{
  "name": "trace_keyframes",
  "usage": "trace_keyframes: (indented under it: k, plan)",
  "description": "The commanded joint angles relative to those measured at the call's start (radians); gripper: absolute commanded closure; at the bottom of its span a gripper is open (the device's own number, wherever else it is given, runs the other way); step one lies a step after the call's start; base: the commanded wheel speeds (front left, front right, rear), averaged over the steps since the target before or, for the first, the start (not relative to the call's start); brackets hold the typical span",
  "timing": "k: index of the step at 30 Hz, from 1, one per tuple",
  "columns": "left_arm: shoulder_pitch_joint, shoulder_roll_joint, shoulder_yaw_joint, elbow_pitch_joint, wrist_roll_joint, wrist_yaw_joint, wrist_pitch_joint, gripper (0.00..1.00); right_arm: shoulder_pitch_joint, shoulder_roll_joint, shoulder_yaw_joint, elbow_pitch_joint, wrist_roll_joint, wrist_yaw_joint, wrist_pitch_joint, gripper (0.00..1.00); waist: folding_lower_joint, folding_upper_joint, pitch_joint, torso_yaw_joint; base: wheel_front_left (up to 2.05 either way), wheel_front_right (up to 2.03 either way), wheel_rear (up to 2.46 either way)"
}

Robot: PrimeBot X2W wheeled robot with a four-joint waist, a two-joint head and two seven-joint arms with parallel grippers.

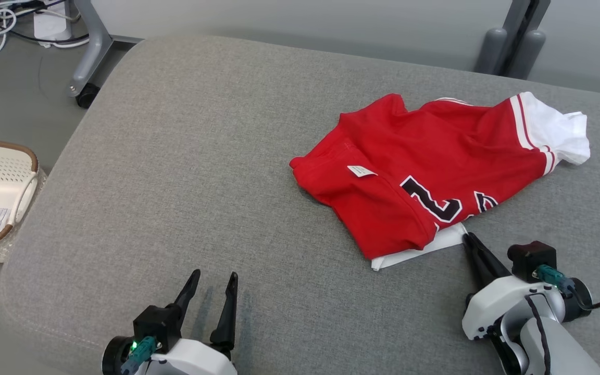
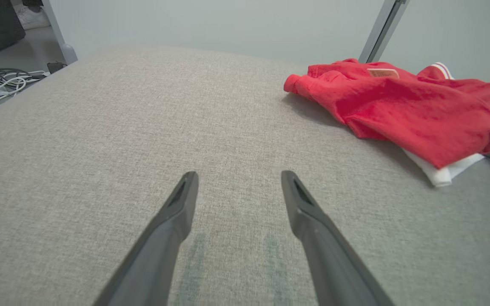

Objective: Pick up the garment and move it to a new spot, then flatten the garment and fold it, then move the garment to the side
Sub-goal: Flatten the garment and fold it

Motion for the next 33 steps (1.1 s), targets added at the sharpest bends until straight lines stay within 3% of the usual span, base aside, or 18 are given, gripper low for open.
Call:
trace_keyframes:
  k: [1,13,20,27,32,33]
  plan:
    - [0.01,0.004,0.005,0.001,0.003,0.006,-0.001,0.0,0.015,-0.01,-0.008,0.001,0.005,0.0,0.0,1.0,0.0,0.0,-0.007,-0.008,0.0,0.0,0.0]
    - [0.041,0.004,0.028,0.007,0.018,-0.006,-0.001,0.0,0.064,-0.014,-0.15,-0.226,0.058,0.0,0.0,1.0,0.0,0.0,-0.124,-0.124,0.0,0.0,0.0]
    - [0.085,0.004,0.049,0.022,0.027,-0.006,-0.001,0.0,0.02,-0.062,-0.149,-0.361,0.032,0.0,0.0,1.0,0.0,0.0,-0.209,-0.192,0.0,0.0,0.0]
    - [0.108,0.004,0.054,0.024,0.016,-0.002,-0.001,0.0,0.023,-0.089,-0.178,-0.382,0.035,0.0,0.0,1.0,0.0,0.0,-0.232,-0.232,0.0,0.0,0.0]
    - [0.109,0.004,0.051,0.023,0.016,-0.004,-0.001,0.0,0.095,-0.069,-0.266,-0.3,0.004,0.0,0.0,1.0,0.0,0.0,-0.229,-0.243,0.0,0.0,0.0]
    - [0.108,0.004,0.05,0.022,0.016,-0.004,-0.001,0.0,0.114,-0.06,-0.29,-0.28,-0.001,0.0,0.0,0.73,0.0,0.0,-0.228,-0.244,0.0,0.0,0.0]
